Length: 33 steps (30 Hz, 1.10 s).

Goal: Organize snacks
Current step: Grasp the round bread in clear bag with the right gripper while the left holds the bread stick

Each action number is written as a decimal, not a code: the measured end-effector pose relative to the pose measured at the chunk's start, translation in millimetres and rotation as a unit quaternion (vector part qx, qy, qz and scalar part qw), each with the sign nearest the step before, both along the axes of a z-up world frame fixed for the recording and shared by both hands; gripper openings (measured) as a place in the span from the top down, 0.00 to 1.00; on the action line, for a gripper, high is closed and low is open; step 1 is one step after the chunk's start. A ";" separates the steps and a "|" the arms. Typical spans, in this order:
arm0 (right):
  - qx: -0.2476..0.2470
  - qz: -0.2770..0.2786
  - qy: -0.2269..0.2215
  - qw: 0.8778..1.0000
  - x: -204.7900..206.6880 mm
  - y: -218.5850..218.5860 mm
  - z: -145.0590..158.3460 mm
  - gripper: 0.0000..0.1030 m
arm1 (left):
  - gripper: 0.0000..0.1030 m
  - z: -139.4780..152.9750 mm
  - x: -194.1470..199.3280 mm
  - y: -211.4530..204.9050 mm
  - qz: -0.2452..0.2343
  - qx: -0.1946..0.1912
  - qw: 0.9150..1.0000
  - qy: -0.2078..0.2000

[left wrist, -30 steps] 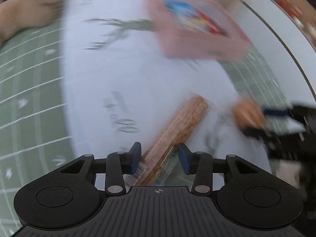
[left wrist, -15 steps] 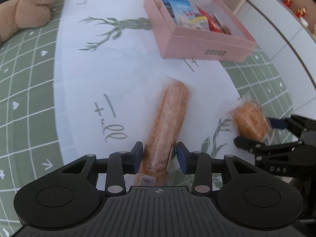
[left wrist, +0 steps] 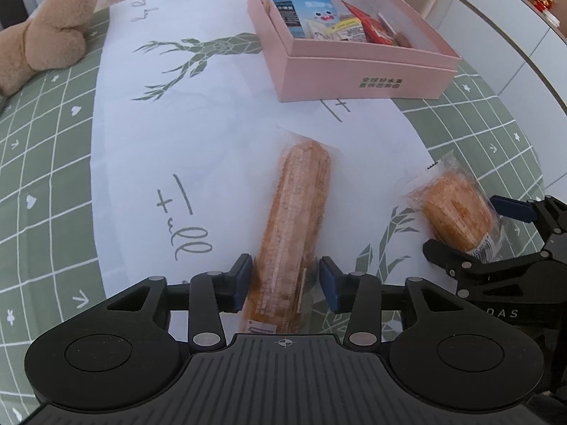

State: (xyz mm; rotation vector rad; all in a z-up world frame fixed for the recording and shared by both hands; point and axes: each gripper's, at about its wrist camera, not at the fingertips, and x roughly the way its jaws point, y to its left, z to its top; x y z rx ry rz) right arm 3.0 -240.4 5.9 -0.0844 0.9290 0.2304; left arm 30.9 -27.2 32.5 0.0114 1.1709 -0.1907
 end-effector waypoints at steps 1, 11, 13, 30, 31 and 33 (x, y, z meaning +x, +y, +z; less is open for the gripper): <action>0.000 0.000 -0.001 1.000 -0.2 -0.1 -0.1 0.00 | 0.47 -0.4 -0.9 -2.7 -0.004 0.004 1.000 -0.004; 0.028 0.015 0.017 0.999 2.7 -13.7 11.8 0.17 | 0.23 -3.8 -6.5 -10.0 -0.018 -0.014 1.000 -0.021; 0.038 0.015 0.017 0.999 4.6 -16.3 16.8 0.18 | 0.29 -1.7 -4.6 -3.3 -0.004 -0.027 0.999 -0.018; 0.029 0.046 -0.005 0.999 -2.0 -3.7 49.6 0.49 | 0.55 0.1 2.8 -2.6 -0.007 -0.002 1.000 -0.011; 0.033 0.045 -0.011 0.998 -3.3 -4.7 55.2 0.49 | 0.58 0.3 3.3 -2.1 -0.007 0.000 1.000 -0.009; 0.035 0.044 -0.023 0.998 -5.2 -6.2 64.8 0.49 | 0.62 1.1 4.7 0.8 -0.006 -0.014 1.000 -0.001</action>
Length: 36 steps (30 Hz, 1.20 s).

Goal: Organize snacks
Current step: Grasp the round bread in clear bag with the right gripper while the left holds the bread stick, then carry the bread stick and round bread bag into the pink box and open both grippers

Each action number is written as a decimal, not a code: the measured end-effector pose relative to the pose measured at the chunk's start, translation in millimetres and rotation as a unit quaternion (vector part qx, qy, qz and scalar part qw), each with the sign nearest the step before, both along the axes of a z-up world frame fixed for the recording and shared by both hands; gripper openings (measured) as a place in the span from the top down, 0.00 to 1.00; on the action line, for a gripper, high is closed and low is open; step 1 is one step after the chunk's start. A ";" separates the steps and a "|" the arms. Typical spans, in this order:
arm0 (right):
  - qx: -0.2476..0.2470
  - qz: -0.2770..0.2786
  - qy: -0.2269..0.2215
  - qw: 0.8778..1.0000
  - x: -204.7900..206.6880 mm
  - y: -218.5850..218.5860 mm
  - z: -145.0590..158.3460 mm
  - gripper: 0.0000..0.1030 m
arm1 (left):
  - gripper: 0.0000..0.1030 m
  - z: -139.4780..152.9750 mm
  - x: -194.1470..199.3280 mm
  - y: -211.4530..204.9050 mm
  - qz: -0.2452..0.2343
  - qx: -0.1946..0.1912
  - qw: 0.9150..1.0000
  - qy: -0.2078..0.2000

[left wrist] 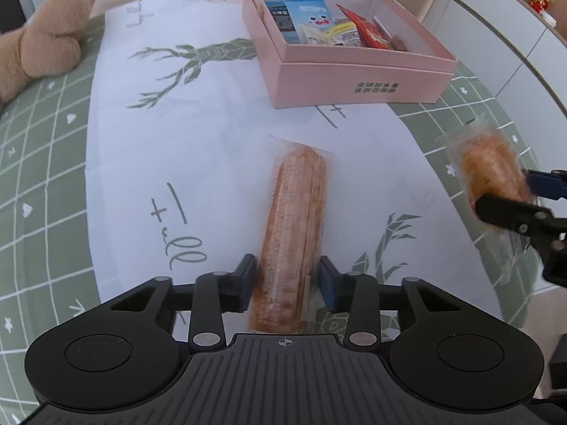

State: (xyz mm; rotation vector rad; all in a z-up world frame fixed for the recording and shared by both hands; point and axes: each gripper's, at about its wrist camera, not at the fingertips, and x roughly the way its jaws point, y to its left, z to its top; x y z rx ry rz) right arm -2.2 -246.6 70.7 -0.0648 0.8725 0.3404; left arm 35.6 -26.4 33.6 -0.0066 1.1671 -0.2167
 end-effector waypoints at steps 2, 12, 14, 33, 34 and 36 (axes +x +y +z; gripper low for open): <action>0.002 -0.002 -0.007 1.000 -0.5 -2.2 7.2 0.49 | 0.64 1.0 -0.8 4.8 0.003 -0.029 1.000 0.004; -0.013 -0.030 -0.011 0.999 -4.9 -16.1 11.5 0.49 | 0.65 27.0 -21.7 3.3 -0.032 -0.063 0.996 -0.047; -0.010 -0.035 -0.011 0.999 -6.4 -20.4 11.5 0.49 | 0.65 30.5 -19.5 3.7 -0.033 -0.064 0.996 -0.050; -0.023 -0.017 0.054 0.998 -9.9 0.9 -28.8 0.49 | 0.64 -1.7 2.9 -20.5 -0.041 -0.009 0.999 0.009; -0.026 -0.016 0.057 0.998 -9.6 2.8 -31.1 0.48 | 0.64 -2.1 2.4 -21.5 -0.043 -0.005 0.999 0.008; -0.029 -0.013 0.061 0.998 -10.4 5.1 -34.7 0.48 | 0.64 -2.3 2.0 -22.9 -0.045 -0.001 0.999 0.007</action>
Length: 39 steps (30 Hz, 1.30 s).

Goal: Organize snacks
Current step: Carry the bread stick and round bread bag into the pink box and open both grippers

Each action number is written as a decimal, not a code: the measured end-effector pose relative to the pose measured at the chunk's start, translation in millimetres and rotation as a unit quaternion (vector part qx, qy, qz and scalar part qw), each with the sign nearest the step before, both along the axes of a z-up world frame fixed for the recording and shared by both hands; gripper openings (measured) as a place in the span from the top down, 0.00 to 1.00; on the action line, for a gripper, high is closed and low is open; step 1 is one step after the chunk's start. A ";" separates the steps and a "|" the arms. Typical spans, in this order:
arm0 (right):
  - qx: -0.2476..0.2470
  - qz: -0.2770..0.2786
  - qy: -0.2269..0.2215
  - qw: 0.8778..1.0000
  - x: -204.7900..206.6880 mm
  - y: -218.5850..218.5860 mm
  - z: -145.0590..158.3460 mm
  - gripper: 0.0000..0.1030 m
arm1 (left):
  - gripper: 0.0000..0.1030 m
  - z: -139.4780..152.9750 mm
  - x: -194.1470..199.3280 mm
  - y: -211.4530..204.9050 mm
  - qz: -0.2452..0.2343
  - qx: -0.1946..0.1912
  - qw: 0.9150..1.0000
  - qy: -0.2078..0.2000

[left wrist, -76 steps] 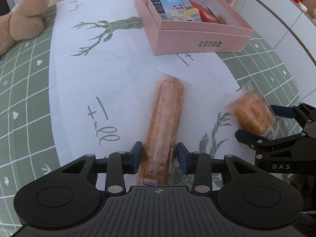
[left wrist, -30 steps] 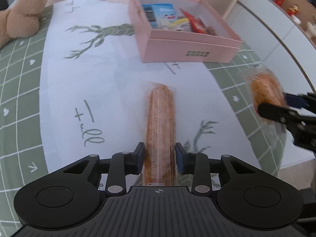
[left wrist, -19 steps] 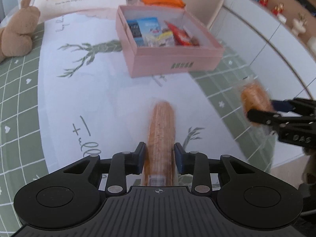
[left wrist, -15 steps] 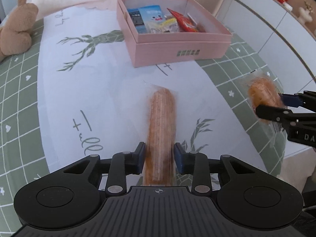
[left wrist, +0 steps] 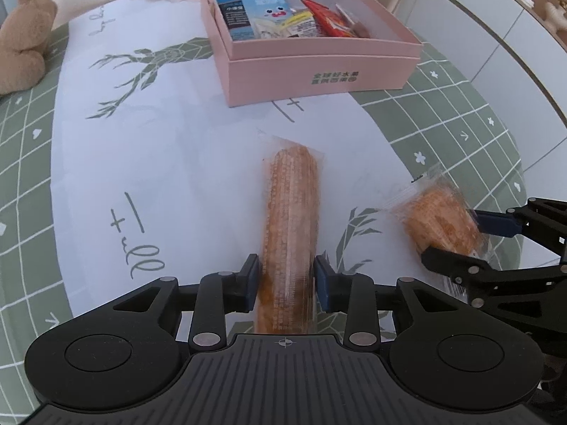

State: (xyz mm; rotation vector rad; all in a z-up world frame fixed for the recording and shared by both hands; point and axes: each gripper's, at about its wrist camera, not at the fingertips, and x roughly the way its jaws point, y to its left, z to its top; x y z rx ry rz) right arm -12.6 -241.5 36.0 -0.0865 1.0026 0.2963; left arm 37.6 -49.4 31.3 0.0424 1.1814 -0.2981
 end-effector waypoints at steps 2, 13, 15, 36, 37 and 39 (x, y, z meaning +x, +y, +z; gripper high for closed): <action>-0.004 0.000 0.003 1.000 -0.1 1.3 -3.2 0.46 | 0.64 0.0 0.2 0.9 0.001 -0.002 1.000 0.001; 0.006 0.008 0.002 1.000 0.1 2.7 1.6 0.49 | 0.64 0.3 2.0 6.1 0.004 -0.018 1.000 0.005; 0.007 0.005 -0.006 1.000 0.1 0.8 7.6 0.49 | 0.65 0.2 0.2 8.6 0.012 -0.025 1.000 0.001; 0.082 -0.030 -0.180 0.980 57.5 -51.0 154.4 0.49 | 0.66 193.3 67.6 13.5 0.002 -0.186 0.951 -0.246; 0.084 -0.028 -0.196 0.977 68.7 -48.8 168.5 0.49 | 0.66 204.8 86.6 9.9 -0.004 -0.196 0.950 -0.242; 0.088 -0.024 -0.217 0.972 95.7 -42.9 188.1 0.49 | 0.64 213.0 130.1 4.4 -0.009 -0.212 0.953 -0.216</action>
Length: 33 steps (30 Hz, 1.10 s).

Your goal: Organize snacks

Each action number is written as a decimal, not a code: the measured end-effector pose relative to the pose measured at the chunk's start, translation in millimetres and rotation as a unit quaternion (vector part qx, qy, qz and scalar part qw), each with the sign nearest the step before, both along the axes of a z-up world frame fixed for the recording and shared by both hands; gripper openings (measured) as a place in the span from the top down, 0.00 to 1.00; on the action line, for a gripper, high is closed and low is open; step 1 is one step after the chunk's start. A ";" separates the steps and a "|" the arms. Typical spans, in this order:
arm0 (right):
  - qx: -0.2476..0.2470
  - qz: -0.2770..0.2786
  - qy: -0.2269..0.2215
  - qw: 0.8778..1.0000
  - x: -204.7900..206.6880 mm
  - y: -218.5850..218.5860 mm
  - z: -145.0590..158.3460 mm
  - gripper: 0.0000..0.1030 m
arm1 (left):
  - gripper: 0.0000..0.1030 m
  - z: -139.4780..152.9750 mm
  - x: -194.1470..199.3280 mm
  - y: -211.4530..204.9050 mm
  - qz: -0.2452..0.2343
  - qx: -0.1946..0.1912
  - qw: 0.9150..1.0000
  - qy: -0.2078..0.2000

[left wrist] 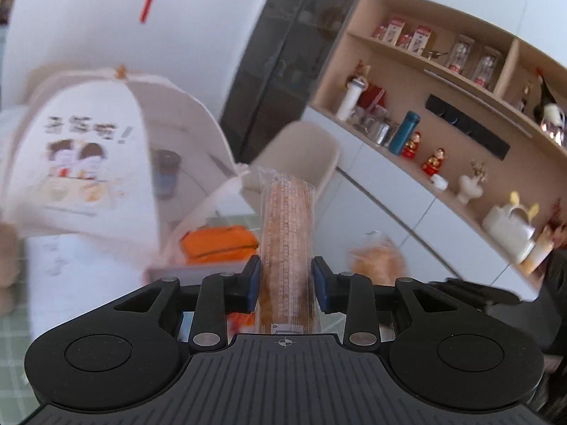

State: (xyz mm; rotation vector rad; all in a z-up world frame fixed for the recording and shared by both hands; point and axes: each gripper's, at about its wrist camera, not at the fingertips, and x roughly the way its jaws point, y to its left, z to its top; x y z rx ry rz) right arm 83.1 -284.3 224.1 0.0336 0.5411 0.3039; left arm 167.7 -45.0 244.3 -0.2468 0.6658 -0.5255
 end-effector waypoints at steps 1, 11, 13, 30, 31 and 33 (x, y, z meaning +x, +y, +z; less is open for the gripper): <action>0.004 -0.001 0.000 1.000 17.7 2.9 4.6 0.48 | 0.64 -3.4 21.9 -3.0 -0.001 0.002 1.000 0.022; 0.011 -0.053 0.104 0.993 58.3 -2.9 -79.2 0.31 | 0.65 -116.6 17.5 21.7 0.015 -0.008 0.994 0.106; 0.007 -0.060 0.119 0.991 36.9 6.0 -102.1 0.31 | 0.65 -131.9 -13.7 30.1 0.031 0.017 0.995 0.089; -0.077 -0.044 0.114 0.989 -49.3 74.9 -214.5 0.18 | 0.62 -237.5 -162.1 10.3 0.193 0.168 0.967 0.001; -0.081 -0.046 0.104 0.990 -50.7 74.7 -216.8 0.12 | 0.58 -239.2 -163.5 5.0 0.197 0.174 0.965 -0.009; -0.084 -0.058 0.099 0.990 -46.9 70.3 -220.0 0.00 | 0.48 -241.0 -165.5 -2.3 0.203 0.175 0.963 -0.019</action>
